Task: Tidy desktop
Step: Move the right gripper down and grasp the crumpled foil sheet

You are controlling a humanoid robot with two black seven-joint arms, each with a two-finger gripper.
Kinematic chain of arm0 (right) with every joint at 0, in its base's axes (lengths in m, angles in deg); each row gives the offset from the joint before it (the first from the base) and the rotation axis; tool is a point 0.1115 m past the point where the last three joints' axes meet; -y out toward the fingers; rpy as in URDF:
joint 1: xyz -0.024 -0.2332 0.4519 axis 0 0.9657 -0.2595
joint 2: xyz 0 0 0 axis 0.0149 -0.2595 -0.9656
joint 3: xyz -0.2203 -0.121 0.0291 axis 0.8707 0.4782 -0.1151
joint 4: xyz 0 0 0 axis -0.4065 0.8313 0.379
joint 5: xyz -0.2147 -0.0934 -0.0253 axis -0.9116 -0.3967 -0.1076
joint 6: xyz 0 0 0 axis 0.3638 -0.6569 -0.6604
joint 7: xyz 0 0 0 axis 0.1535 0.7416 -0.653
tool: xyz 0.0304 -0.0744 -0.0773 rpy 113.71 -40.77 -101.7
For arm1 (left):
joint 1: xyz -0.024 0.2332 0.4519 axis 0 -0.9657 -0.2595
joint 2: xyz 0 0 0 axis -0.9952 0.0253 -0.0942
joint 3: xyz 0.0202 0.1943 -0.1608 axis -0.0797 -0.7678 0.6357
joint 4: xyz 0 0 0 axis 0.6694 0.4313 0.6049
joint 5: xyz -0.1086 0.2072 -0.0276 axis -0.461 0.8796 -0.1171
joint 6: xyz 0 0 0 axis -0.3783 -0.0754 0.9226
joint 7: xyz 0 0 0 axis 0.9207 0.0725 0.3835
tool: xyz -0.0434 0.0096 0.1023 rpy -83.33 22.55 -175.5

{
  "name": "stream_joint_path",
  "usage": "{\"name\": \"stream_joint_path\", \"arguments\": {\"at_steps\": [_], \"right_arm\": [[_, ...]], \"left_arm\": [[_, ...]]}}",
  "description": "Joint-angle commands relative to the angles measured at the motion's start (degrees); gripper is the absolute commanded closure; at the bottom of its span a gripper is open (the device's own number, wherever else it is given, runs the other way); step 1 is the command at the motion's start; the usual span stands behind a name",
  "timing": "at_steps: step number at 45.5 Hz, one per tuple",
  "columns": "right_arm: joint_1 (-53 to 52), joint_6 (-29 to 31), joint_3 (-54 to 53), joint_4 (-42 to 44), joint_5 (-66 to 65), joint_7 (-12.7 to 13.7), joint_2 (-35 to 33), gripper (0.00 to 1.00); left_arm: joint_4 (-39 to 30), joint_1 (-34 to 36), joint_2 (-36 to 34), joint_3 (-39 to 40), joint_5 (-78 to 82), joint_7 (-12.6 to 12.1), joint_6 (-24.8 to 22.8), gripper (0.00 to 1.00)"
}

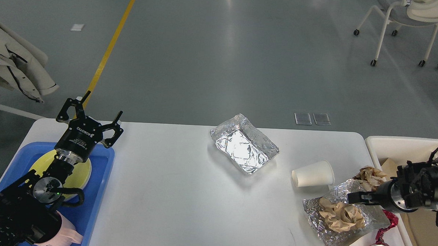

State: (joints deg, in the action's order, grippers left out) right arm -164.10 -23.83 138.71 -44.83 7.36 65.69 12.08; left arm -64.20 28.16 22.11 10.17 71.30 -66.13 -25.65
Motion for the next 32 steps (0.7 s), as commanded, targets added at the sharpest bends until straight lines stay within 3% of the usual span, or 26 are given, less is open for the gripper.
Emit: {"name": "stream_joint_path", "arguments": {"at_steps": [1,5,8,14,18,32], "right_arm": [[4.2,-1.6,-1.4,4.4,-0.1,0.0,0.0,0.11],[6.7,-1.6,-1.6,8.4,0.0,-0.1,0.1,0.20],[9.6,-2.2,-1.9,12.2,0.0,-0.4,0.2,0.38],[11.1,-2.2,-1.9,13.1,0.1,-0.8,1.0,0.57],[11.1,-1.7,-1.9,12.9,-0.2,-1.0,0.9,0.99],[9.2,-1.9,-2.9,10.8,0.0,-1.1,0.6,1.00]], "left_arm": [[0.0,0.0,0.0,0.0,0.0,0.0,0.0,0.00],[0.0,0.0,0.0,0.0,0.0,0.0,0.0,0.00],[0.0,0.0,-0.1,0.0,0.0,0.0,0.0,0.00],[0.0,0.0,0.0,0.0,0.0,0.0,0.0,0.00],[0.0,0.0,0.0,0.0,0.0,0.0,0.1,0.00],[0.0,0.0,0.0,0.0,0.1,0.0,0.0,0.00]]}}
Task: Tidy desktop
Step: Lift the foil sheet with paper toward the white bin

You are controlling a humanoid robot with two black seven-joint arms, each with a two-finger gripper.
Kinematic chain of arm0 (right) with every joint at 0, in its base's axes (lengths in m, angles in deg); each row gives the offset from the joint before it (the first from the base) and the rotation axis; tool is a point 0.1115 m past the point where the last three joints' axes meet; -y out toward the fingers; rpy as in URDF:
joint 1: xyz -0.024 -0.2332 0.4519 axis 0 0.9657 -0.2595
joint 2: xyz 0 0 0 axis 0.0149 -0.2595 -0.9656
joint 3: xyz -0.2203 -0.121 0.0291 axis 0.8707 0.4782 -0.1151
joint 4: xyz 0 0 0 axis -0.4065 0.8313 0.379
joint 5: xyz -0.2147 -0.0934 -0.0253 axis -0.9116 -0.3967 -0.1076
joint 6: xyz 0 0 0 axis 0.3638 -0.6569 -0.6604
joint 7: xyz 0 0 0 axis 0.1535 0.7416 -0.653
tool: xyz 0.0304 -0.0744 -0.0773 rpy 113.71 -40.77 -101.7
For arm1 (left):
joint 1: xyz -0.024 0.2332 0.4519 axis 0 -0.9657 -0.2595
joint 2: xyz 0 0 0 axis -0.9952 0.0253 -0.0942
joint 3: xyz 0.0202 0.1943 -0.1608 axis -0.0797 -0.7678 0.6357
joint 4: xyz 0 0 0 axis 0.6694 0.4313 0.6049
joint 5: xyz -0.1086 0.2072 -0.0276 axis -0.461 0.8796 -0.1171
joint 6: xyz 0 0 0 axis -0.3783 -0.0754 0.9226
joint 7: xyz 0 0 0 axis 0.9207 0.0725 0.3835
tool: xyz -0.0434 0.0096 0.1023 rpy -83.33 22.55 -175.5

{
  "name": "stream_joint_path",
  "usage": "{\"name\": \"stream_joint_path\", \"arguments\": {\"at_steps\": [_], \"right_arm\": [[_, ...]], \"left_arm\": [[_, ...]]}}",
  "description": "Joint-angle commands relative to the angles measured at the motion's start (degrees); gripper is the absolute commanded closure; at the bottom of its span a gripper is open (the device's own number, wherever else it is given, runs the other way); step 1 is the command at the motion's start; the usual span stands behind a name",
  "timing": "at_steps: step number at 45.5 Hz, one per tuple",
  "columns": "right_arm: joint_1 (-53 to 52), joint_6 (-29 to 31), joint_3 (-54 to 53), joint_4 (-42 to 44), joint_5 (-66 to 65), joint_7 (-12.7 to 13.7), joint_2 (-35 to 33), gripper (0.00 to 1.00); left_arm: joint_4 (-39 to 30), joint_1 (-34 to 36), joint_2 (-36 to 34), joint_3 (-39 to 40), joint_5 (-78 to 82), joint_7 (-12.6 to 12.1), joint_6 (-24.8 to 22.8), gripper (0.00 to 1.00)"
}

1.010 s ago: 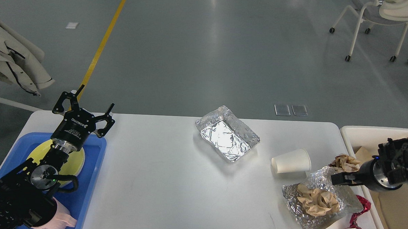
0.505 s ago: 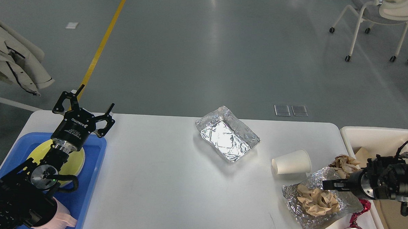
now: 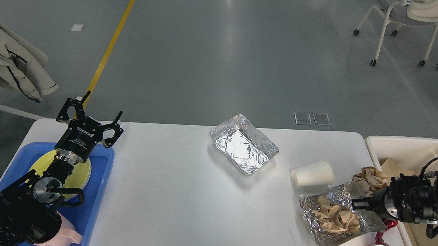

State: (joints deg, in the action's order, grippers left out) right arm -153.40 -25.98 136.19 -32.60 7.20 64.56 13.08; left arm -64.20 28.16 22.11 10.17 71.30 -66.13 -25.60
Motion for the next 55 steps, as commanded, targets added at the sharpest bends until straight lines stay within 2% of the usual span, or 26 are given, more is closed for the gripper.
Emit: {"name": "stream_joint_path", "arguments": {"at_steps": [1,7,13,17,21,30,37,47,51,55], "right_arm": [[-2.2,0.3,-0.4,-2.0,0.2,0.0,-0.5,1.00],[-9.0,0.9,0.7,-10.5,0.1,-1.1,-3.0,1.00],[-25.3,3.4,4.8,-27.9,-0.7,-4.7,-7.0,1.00],[-40.8,7.9,10.9,-38.2,-1.7,-7.9,-7.4,1.00],[-54.3,15.5,13.5,-42.6,-4.4,-10.2,-7.8,1.00],[-75.7,36.5,14.2,-42.6,-8.5,-14.2,-10.1,1.00],[-86.2,46.8,13.7,-41.6,-12.1,-15.6,-10.0,1.00],[-86.8,48.1,15.0,-38.1,-13.3,-15.5,-10.1,1.00],[-83.4,46.7,17.8,-32.0,-16.4,-15.3,-11.4,1.00],[-74.5,43.6,18.4,-22.6,-21.3,-15.0,-16.8,1.00]], "left_arm": [[0.0,0.0,0.0,0.0,0.0,0.0,0.0,0.00],[0.0,0.0,0.0,0.0,0.0,0.0,0.0,0.00],[0.0,0.0,-0.1,0.0,0.0,0.0,0.0,0.00],[0.0,0.0,0.0,0.0,0.0,0.0,0.0,0.00],[0.0,0.0,0.0,0.0,0.0,0.0,0.0,0.00],[0.0,0.0,0.0,0.0,0.0,0.0,0.0,0.00],[0.0,0.0,0.0,0.0,0.0,0.0,0.0,0.00],[0.0,0.0,0.0,0.0,0.0,0.0,0.0,0.00],[0.0,0.0,0.0,0.0,0.0,0.0,0.0,0.00],[0.0,0.0,0.0,0.0,0.0,0.0,0.0,0.00]]}}
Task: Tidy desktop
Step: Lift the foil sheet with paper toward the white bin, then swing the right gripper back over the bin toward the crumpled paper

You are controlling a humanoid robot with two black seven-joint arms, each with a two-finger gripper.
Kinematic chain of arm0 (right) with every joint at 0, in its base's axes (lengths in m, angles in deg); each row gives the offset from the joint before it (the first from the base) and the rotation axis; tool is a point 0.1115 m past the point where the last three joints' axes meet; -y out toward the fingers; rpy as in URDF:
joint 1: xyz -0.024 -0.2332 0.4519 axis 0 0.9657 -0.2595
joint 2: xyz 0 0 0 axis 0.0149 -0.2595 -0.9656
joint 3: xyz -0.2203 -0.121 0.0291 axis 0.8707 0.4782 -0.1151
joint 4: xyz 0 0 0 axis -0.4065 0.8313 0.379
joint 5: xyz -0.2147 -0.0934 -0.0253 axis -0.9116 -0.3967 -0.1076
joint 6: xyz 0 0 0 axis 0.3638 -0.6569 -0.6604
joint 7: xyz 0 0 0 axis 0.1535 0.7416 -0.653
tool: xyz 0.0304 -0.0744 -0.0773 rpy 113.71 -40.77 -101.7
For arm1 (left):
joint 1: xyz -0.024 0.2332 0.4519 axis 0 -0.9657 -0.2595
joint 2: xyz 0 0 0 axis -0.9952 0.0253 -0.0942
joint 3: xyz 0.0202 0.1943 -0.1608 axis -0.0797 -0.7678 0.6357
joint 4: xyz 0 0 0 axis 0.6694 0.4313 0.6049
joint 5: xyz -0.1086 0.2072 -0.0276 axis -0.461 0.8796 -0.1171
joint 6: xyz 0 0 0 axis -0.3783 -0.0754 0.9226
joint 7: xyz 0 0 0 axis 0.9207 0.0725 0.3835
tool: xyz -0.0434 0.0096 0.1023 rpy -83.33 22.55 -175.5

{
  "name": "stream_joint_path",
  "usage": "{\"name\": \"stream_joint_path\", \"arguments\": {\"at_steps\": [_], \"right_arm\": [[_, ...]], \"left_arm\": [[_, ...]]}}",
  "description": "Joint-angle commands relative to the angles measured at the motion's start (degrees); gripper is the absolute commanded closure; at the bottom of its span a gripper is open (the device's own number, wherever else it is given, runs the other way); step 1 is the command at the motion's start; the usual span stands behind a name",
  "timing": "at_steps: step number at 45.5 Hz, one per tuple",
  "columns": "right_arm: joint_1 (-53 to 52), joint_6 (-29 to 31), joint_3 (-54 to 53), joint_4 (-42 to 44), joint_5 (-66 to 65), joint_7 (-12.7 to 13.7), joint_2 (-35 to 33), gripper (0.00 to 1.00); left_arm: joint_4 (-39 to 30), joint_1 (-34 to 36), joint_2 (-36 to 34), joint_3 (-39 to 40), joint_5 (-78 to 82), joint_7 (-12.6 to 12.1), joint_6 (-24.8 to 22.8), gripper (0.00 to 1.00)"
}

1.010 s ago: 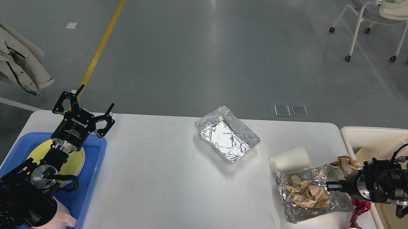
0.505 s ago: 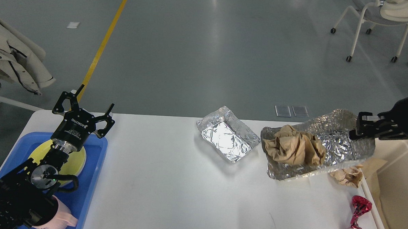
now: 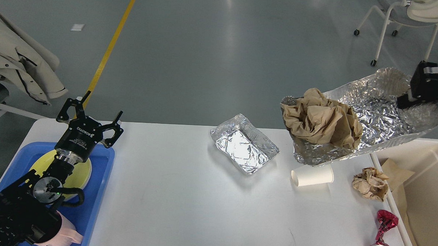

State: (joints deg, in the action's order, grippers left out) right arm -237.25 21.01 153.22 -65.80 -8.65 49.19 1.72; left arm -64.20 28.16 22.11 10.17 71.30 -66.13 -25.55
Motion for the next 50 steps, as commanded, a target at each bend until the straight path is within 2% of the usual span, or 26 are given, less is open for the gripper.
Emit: {"name": "stream_joint_path", "arguments": {"at_steps": [1,10,14,21,28,34,42,43,44,45,46,47,50], "right_arm": [[12.2,-4.5,1.3,13.5,-6.5,0.3,-6.7,1.00],[41.3,-15.7,-2.0,39.2,-7.6,0.3,-14.4,1.00],[54.3,-19.7,-7.0,46.6,-6.2,0.7,-16.2,1.00],[77.9,-23.4,-15.7,57.6,1.7,1.8,-16.5,1.00],[97.5,-27.7,-17.7,69.4,10.0,3.7,-15.2,1.00],[106.1,-28.4,-17.7,74.1,17.3,6.4,-12.3,1.00],[107.9,-32.6,-18.2,74.4,20.9,10.7,-8.8,0.99],[107.9,-32.9,-18.4,74.4,21.1,11.3,-8.6,0.87],[107.9,-33.2,-18.4,74.4,21.2,11.9,-8.2,0.71],[107.9,-33.4,-18.6,74.4,21.3,12.3,-8.0,0.47],[107.9,-33.6,-18.9,74.4,21.3,12.7,-7.8,0.16],[107.9,-33.7,-19.1,74.4,21.4,13.0,-7.5,0.00],[107.8,-33.6,-19.4,74.4,21.4,14.1,-6.6,0.00]], "left_arm": [[0.0,0.0,-0.1,0.0,0.0,0.0,0.0,0.00],[0.0,0.0,0.0,0.0,0.0,0.0,-0.1,0.00],[0.0,0.0,0.0,0.0,0.0,0.0,-0.1,0.00],[0.0,0.0,-0.1,0.0,0.0,0.0,-0.1,0.00],[0.0,0.0,0.0,0.0,0.0,0.0,0.0,0.00],[0.0,0.0,-0.1,0.0,0.0,0.0,0.0,0.00],[0.0,0.0,0.0,0.0,0.0,0.0,0.0,0.00],[0.0,0.0,-0.1,0.0,0.0,0.0,0.0,0.00],[0.0,0.0,0.0,0.0,0.0,0.0,0.0,0.00],[0.0,0.0,0.0,0.0,0.0,0.0,0.0,0.00],[0.0,0.0,-0.1,0.0,0.0,0.0,0.0,0.00],[0.0,0.0,0.0,0.0,0.0,0.0,0.0,0.00],[0.0,0.0,-0.1,0.0,0.0,0.0,0.0,0.00]]}}
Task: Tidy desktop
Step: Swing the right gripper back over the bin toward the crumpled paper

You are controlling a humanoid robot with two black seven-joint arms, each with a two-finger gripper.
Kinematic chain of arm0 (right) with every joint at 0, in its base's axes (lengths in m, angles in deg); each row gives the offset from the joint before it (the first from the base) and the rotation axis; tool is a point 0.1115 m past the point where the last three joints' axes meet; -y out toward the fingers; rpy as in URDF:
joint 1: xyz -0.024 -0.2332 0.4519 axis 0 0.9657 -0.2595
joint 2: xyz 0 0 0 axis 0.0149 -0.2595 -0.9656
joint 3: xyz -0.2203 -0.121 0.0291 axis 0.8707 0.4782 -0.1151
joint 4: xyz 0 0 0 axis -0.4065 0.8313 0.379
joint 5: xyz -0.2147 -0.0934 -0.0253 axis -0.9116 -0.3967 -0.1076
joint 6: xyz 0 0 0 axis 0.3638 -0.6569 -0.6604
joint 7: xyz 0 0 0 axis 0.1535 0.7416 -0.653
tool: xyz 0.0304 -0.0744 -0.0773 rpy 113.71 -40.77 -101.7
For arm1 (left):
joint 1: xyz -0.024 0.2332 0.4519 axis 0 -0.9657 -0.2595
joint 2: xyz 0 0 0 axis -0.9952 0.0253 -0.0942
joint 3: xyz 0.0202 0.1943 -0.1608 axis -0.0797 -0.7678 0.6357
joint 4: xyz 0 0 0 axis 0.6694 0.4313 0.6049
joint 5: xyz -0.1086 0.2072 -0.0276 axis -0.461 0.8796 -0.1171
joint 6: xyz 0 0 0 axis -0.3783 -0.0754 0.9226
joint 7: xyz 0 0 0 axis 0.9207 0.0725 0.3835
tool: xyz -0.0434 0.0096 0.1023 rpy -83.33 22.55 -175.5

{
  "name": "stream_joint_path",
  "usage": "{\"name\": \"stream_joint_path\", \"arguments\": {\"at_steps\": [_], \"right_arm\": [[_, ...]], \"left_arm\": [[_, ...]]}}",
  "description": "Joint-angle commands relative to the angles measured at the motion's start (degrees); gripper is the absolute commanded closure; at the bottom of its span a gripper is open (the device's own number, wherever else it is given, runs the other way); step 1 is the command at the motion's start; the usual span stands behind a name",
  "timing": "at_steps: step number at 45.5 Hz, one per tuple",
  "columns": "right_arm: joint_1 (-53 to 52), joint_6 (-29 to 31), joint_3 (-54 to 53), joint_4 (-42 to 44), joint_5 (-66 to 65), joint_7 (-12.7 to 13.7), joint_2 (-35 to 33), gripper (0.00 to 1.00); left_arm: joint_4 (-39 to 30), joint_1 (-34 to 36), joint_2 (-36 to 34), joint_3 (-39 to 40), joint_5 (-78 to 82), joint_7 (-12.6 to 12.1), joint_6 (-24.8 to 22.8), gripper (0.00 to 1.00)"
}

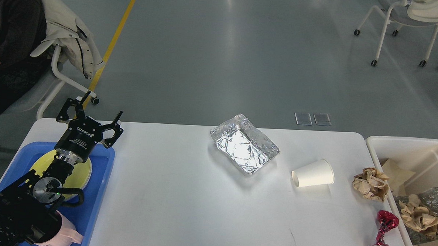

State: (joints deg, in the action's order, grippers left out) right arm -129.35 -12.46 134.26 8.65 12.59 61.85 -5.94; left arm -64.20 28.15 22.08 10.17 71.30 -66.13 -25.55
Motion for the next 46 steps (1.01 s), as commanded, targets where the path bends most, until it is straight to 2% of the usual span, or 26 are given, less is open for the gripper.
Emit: {"name": "stream_joint_path", "arguments": {"at_steps": [1,9,15,19,28,33,37,44,46], "right_arm": [[-0.1,-0.3,-0.5,0.0,0.3,1.6,1.2,0.00],[-1.3,0.6,-0.4,-0.5,0.3,1.6,2.8,0.00],[-10.7,1.5,-0.2,-6.8,-0.1,1.4,3.1,0.00],[-22.3,2.0,0.0,-18.9,-0.8,1.3,2.9,0.00],[-59.6,4.2,3.1,-56.6,-6.6,1.4,3.0,0.00],[-80.1,13.4,2.9,-72.1,-7.1,1.2,7.4,0.00],[-93.5,23.1,0.3,-79.2,-7.1,0.9,10.7,0.00],[-102.4,45.1,-9.9,-80.0,-7.1,0.7,6.1,0.00],[-104.0,46.1,-11.6,-79.9,-7.1,0.7,5.3,0.00]], "left_arm": [[0.0,0.0,0.0,0.0,0.0,0.0,0.0,0.00],[0.0,0.0,-0.1,0.0,0.0,0.0,0.0,0.00],[0.0,0.0,0.0,0.0,0.0,0.0,0.0,0.00],[0.0,0.0,0.0,0.0,0.0,0.0,0.0,0.00],[0.0,0.0,0.0,0.0,0.0,0.0,0.0,0.00],[0.0,0.0,0.0,0.0,0.0,0.0,0.0,0.00],[0.0,0.0,0.0,0.0,0.0,0.0,0.0,0.00],[0.0,0.0,0.0,0.0,0.0,0.0,0.0,0.00],[0.0,0.0,-0.1,0.0,0.0,0.0,0.0,0.00]]}}
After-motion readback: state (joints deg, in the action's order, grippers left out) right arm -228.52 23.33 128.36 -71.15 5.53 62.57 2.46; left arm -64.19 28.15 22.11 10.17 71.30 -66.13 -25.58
